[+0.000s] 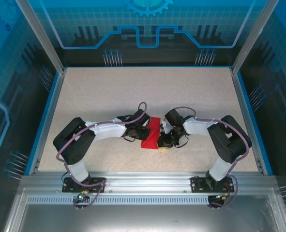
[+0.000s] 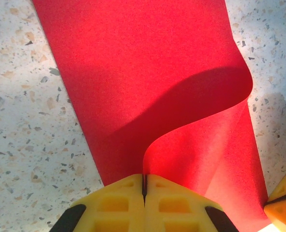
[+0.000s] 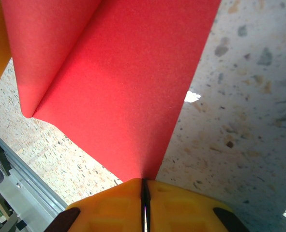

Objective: Fold a paper plane with a square sheet of paper (fold left side to right side)

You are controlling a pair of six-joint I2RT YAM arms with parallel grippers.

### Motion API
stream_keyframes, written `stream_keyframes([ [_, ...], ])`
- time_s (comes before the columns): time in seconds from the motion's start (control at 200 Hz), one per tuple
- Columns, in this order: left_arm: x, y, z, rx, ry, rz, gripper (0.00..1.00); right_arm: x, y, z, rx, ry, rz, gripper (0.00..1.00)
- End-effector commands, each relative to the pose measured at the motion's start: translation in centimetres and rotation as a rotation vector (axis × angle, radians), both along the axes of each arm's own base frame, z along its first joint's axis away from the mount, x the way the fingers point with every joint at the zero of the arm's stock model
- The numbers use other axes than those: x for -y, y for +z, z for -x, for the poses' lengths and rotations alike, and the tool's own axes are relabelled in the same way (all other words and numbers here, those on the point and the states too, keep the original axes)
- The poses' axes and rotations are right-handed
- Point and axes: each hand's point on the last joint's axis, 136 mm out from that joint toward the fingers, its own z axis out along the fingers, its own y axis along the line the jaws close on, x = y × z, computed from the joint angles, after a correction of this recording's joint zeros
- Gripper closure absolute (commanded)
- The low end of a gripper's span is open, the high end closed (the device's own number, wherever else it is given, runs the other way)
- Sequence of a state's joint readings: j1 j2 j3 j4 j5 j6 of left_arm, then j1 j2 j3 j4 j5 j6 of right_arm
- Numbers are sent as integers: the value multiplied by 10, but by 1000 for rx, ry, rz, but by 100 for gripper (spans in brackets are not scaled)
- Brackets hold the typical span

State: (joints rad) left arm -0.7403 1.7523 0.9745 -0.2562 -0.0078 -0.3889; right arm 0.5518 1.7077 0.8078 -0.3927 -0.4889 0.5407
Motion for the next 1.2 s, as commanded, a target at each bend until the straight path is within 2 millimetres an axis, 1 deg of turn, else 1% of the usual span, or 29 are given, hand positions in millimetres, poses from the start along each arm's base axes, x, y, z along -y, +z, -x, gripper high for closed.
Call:
stream_keyframes([
  [0.0,-8,0,-4,9,9,-29,94,16,-24,19,-55,29,123,89],
  [0.325,-8,0,-4,10,10,-28,93,16,-25,19,-57,29,125,89],
  [0.57,-10,-9,-2,-9,11,-43,93,16,-25,20,-57,31,122,88],
  [0.74,-11,-19,3,-32,17,-42,93,8,-12,13,-15,25,67,85],
  [0.8,-11,-21,4,-37,20,-35,93,8,-7,11,7,14,61,82],
  [0.925,-12,-24,6,-43,22,-36,93,9,5,6,46,-5,33,81],
  [1.06,-10,-24,5,-45,21,-29,93,11,21,-2,87,-20,4,80],
  [1.195,-6,-16,3,-31,10,-12,93,11,22,-4,88,-31,2,80],
])
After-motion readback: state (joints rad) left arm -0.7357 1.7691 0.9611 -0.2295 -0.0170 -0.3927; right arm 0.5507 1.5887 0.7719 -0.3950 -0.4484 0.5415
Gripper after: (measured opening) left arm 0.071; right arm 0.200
